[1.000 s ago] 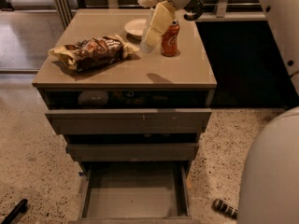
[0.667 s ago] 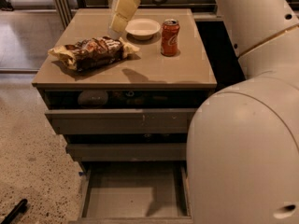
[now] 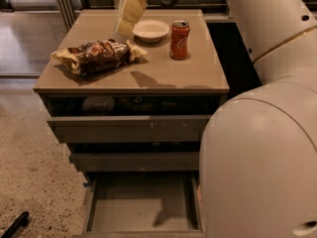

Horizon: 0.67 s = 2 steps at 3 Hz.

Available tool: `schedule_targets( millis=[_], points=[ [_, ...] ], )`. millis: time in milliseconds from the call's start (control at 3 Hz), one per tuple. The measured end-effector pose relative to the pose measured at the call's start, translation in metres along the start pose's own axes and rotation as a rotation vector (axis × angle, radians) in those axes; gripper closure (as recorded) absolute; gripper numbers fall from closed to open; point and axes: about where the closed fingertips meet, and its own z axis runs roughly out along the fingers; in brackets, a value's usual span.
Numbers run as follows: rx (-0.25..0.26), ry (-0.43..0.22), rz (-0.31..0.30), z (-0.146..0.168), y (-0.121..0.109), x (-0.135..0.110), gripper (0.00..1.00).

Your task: Place brown chip bag into bottom drawer

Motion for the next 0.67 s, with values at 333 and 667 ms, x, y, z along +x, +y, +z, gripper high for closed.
schedule_targets(
  millis=[333, 667],
  points=[
    [0.006, 0.010, -0.005, 0.016, -0.009, -0.013, 0.00],
    [-0.018, 0.019, -0.049, 0.040, -0.014, -0.042, 0.00]
  ],
)
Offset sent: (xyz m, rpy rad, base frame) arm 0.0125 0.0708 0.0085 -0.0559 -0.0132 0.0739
